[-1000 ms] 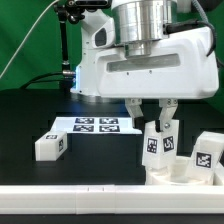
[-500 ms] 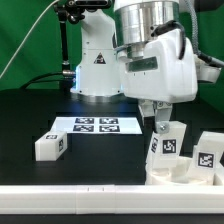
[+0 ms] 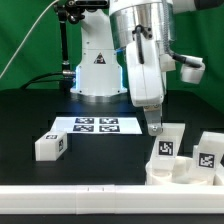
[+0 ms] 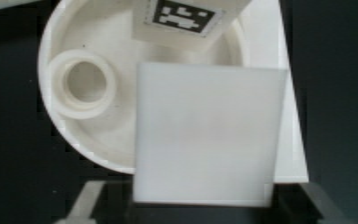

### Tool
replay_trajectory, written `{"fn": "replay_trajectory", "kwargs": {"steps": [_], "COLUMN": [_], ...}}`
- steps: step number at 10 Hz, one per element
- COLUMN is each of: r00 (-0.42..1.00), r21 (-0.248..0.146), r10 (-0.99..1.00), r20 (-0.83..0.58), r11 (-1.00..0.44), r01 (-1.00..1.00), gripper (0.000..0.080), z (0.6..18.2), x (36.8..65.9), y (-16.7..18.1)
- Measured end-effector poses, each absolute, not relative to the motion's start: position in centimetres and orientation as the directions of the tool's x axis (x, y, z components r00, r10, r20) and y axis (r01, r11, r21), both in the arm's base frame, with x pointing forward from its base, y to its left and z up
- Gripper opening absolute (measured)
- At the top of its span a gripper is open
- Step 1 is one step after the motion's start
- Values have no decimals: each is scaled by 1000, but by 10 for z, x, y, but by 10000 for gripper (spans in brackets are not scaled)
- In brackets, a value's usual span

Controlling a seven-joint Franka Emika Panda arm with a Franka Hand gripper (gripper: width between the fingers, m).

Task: Assemble stool

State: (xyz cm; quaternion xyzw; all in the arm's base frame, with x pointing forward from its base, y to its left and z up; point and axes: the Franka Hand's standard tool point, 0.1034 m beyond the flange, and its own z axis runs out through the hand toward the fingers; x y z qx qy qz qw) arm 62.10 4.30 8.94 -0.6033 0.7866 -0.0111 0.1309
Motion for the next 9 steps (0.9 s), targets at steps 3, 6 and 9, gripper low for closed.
{"fn": "replay_trajectory", "kwargs": {"steps": [3, 6, 9], "r00": [-363, -367, -261], "r21": [-142, -141, -118], "r10": [-906, -904, -942], "r20": [-219, -221, -213], "r11": [398, 402, 290], "r01": [-906, -905, -950], "gripper": [330, 520, 646], "z": [89, 89, 102], "x": [621, 621, 628], "y": [42, 43, 62]}}
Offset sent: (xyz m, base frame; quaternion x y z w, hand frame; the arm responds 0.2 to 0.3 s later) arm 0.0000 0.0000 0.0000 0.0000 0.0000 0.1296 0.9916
